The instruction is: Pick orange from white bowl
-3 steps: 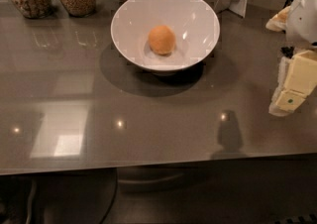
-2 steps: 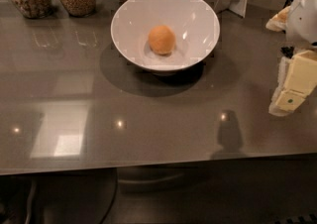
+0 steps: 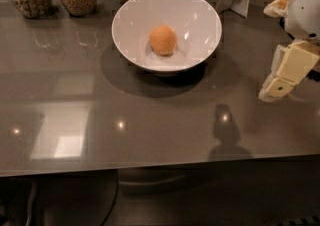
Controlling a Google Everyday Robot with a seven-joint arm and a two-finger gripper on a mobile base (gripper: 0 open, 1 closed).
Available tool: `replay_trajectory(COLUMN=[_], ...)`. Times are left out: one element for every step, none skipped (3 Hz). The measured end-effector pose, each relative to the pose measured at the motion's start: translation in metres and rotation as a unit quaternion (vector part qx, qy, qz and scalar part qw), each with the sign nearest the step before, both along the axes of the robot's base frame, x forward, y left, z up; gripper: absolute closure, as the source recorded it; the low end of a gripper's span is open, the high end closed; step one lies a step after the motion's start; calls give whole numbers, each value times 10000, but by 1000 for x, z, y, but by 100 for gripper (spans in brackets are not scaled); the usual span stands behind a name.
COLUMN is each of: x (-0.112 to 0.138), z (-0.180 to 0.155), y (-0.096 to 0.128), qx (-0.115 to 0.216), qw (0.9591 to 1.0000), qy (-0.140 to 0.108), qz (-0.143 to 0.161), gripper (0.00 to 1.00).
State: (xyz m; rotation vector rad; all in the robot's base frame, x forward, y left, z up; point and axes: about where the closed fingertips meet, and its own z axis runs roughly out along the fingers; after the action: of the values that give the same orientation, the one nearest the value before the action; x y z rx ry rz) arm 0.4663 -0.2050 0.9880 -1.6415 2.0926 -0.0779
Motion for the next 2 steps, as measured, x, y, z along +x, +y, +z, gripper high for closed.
replay_trajectory(x=[32, 66], z=[8, 15], y=[16, 32], qx=[372, 647], qw=[9983, 9949], qy=[-445, -771], qz=[49, 52], gripper=[0, 0])
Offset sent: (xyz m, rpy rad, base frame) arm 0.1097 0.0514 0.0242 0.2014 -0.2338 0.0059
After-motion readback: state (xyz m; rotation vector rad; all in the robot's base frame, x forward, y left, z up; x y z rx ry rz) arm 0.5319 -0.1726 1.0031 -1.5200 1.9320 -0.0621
